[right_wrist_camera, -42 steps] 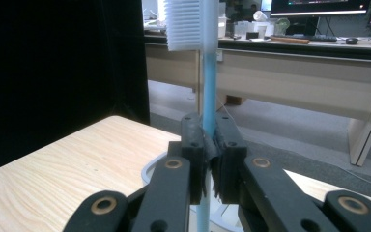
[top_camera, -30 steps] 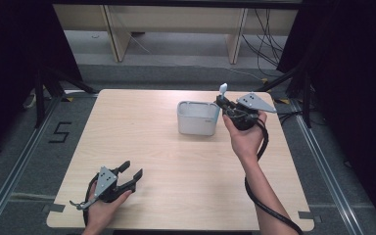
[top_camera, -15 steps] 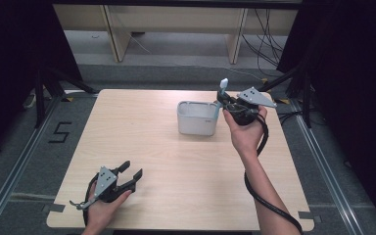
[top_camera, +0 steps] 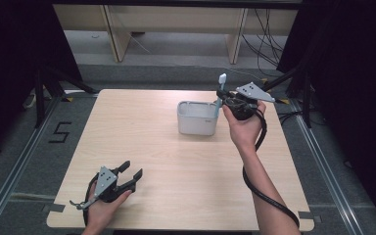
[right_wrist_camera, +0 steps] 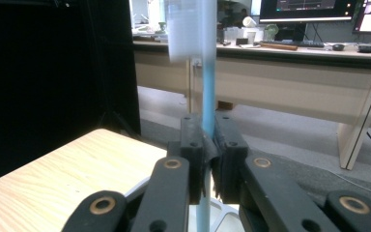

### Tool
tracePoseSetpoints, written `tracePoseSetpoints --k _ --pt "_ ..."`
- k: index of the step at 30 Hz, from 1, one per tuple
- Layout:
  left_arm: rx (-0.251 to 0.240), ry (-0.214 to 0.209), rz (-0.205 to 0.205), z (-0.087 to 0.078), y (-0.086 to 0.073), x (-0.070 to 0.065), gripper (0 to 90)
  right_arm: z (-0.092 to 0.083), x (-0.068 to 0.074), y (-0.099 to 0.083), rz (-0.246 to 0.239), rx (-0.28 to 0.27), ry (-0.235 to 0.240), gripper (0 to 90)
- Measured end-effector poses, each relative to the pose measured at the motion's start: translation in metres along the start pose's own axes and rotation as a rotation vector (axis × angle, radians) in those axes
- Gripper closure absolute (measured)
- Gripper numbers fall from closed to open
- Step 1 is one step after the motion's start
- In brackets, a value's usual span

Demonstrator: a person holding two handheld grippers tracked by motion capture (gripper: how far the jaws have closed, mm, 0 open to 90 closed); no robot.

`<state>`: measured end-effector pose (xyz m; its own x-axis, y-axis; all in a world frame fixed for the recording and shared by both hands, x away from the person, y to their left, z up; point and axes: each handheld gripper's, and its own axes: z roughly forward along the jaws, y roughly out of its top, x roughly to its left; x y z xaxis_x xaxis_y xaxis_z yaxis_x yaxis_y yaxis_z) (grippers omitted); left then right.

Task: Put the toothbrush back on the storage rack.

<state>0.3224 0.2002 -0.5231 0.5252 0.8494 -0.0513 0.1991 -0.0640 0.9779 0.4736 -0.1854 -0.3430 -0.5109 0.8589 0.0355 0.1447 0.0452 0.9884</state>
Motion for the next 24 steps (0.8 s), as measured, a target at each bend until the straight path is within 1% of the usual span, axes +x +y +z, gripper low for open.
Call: tracePoseSetpoints --k 1,2,4,5,6,7,9,10,11,12,13,14,15,16,17,19,20,21,22,23,24 --pt "0.001 0.000 0.000 0.000 0.000 0.000 40.7 0.001 -0.001 0.000 -0.002 0.005 -0.004 84.1" --pt "0.002 0.000 0.001 0.000 0.000 0.000 40.7 0.003 -0.002 0.000 0.000 -0.003 -0.006 84.2" --pt "0.002 0.000 0.001 0.000 0.000 0.000 40.7 0.005 -0.002 0.000 0.015 0.009 -0.004 85.7" --pt "0.002 0.000 0.000 0.000 0.000 0.000 40.7 0.006 -0.003 0.000 0.004 0.003 -0.008 85.8" --pt "0.002 0.000 0.000 0.000 0.000 0.000 40.7 0.007 -0.003 0.000 0.011 0.018 -0.008 85.8" --pt "0.002 0.000 0.001 0.000 0.000 0.000 40.7 0.008 -0.003 0.000 0.008 0.021 -0.006 85.8" --pt "0.003 0.001 0.000 0.000 0.000 0.000 40.7 0.011 -0.003 -0.001 0.002 0.014 -0.001 85.8" --pt "0.003 0.001 0.000 0.000 0.000 0.000 40.7 0.011 -0.002 0.000 0.014 0.021 -0.007 85.8" --pt "0.003 0.001 0.000 0.000 0.000 0.000 40.7 0.013 -0.002 0.000 0.015 0.016 -0.008 85.8" --pt "0.002 0.000 0.001 0.000 0.000 0.000 40.7 0.013 -0.003 0.001 0.002 0.018 -0.009 85.8" --pt "0.001 0.001 0.001 0.000 0.000 0.000 40.8 0.014 -0.003 0.001 0.007 0.010 -0.011 85.8" --pt "0.001 0.000 0.001 0.000 0.000 0.000 40.7 0.015 -0.003 0.002 0.016 0.013 -0.012 85.8" --pt "0.001 0.000 0.000 0.000 0.000 0.000 40.7 0.016 -0.004 0.002 0.006 0.006 -0.013 85.8" --pt "0.001 0.000 -0.001 0.000 0.000 0.000 40.7 0.017 -0.004 0.003 0.012 0.008 -0.017 85.8" --pt "0.002 0.000 0.000 0.000 0.000 0.000 40.7 0.018 -0.005 0.003 0.005 0.000 -0.018 85.8" --pt "0.001 0.000 0.000 0.000 0.000 0.000 40.7 0.019 -0.005 0.004 0.007 -0.003 -0.026 85.7" --pt "0.000 0.000 0.000 0.000 0.000 0.000 40.7 0.020 -0.006 0.004 0.009 -0.001 -0.019 85.8" --pt "0.001 0.000 0.000 0.000 0.000 0.000 40.7 0.021 -0.006 0.004 0.007 0.000 -0.023 85.8" --pt "0.001 -0.001 -0.002 0.000 0.000 0.000 40.7 0.022 -0.006 0.004 0.015 0.000 -0.024 85.8" --pt "0.001 -0.001 -0.004 0.000 0.000 0.000 40.7 0.024 -0.007 0.004 0.009 -0.005 -0.028 85.8" --pt "0.001 -0.001 -0.004 0.000 0.000 0.001 40.7 0.025 -0.007 0.004 0.018 -0.007 -0.026 85.7"
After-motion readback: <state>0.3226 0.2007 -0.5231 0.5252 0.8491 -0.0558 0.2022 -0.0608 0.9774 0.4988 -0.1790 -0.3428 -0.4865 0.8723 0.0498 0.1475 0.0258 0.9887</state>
